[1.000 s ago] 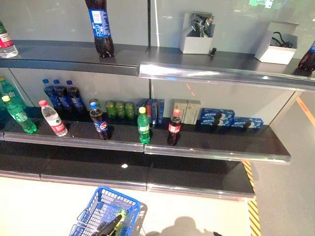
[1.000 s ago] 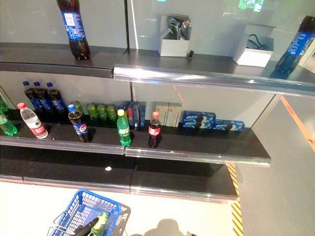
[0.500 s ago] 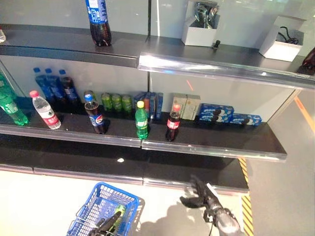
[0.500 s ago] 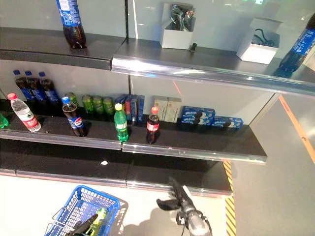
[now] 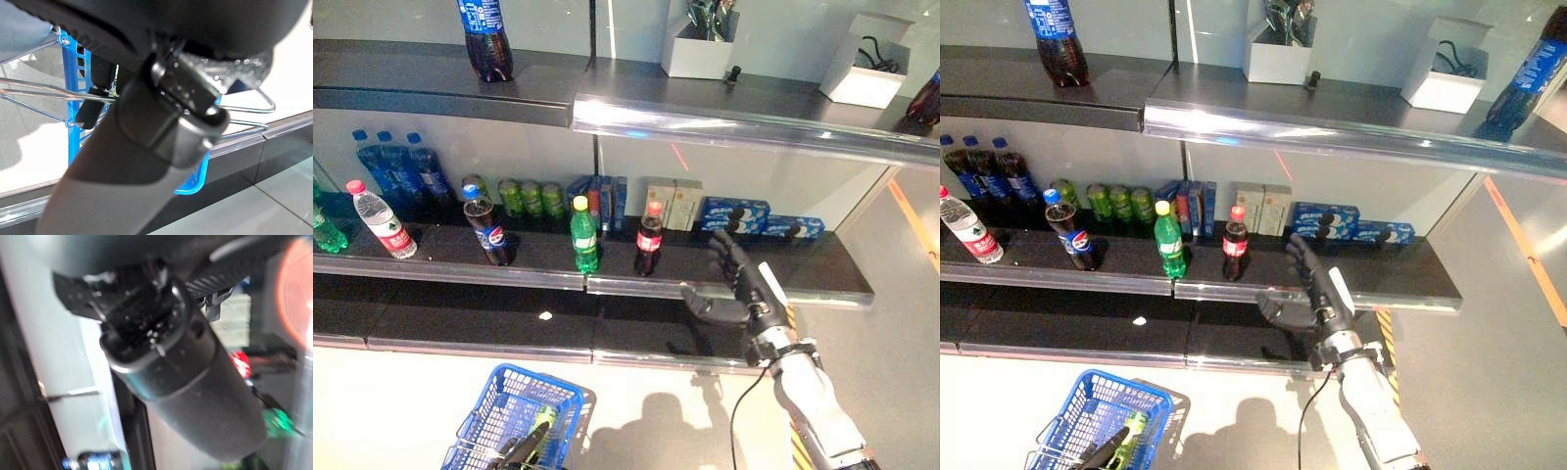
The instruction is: Pick up the drink and place into the basket.
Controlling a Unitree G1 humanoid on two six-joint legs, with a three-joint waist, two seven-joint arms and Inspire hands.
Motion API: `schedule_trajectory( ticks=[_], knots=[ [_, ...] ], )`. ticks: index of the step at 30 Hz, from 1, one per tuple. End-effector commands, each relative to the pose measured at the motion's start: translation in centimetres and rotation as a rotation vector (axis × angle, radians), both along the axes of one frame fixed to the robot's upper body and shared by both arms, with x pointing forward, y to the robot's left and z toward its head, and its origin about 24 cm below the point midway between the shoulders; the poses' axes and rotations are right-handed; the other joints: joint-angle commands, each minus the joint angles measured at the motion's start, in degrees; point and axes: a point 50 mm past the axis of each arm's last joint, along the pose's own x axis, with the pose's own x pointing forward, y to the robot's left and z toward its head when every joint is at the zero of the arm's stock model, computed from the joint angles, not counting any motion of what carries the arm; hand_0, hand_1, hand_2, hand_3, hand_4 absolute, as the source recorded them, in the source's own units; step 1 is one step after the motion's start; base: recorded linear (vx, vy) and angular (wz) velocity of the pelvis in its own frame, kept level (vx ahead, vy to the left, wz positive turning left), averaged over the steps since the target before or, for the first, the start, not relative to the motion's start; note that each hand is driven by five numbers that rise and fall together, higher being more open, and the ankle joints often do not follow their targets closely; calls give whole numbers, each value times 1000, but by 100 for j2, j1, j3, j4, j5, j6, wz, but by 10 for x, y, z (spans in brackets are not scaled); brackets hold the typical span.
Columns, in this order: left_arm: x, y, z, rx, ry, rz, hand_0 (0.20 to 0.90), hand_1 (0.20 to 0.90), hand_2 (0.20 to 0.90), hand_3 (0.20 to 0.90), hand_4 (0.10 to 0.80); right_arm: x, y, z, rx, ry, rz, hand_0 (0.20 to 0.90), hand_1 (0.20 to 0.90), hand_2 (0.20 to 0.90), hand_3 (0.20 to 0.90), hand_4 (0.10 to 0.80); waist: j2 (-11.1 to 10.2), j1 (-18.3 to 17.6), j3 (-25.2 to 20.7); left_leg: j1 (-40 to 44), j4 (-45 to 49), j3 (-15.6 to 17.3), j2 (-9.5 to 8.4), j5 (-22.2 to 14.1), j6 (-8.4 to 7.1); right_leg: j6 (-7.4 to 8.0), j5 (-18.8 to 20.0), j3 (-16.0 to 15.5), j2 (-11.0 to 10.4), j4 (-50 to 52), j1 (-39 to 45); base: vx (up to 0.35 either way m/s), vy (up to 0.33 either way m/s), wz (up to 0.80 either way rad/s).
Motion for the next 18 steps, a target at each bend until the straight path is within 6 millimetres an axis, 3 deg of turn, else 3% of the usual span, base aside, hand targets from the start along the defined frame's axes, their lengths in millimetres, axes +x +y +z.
schedule_trajectory(
  ticks=[1, 8, 12, 18],
  knots=[
    [-29, 5, -1, 74, 97, -136, 300, 300, 300, 200, 100, 11, 1, 79, 89, -405, -9, 900, 900, 900, 900, 800, 126, 106, 119, 38, 418, -56, 303, -311, 121, 17, 236, -112, -488, 542, -486, 38, 16, -14],
    [7, 2, 4, 87, 33, -229, 300, 300, 300, 200, 100, 43, 2, 101, 101, -483, -81, 900, 900, 900, 900, 800, 172, 261, 602, -768, 1615, -488, 248, -561, 55, -219, -155, -68, -457, 1508, -1073, -1, -1, 2],
    [47, -3, 15, 92, -89, -279, 300, 300, 300, 200, 100, 57, 18, 132, 75, -599, -69, 900, 900, 900, 900, 800, 250, 304, 1191, -1562, 2314, -748, 95, -677, 120, -364, -324, 55, -474, 2290, -1861, -192, 22, 9],
    [76, -12, 27, 104, -197, -319, 300, 300, 300, 200, 100, 67, 22, 151, 49, -682, -103, 900, 900, 900, 900, 800, 373, 336, 1698, -2180, 2605, -942, -77, -473, 150, -455, -369, 77, -450, 2750, -2517, -143, 47, 10]
  ],
)
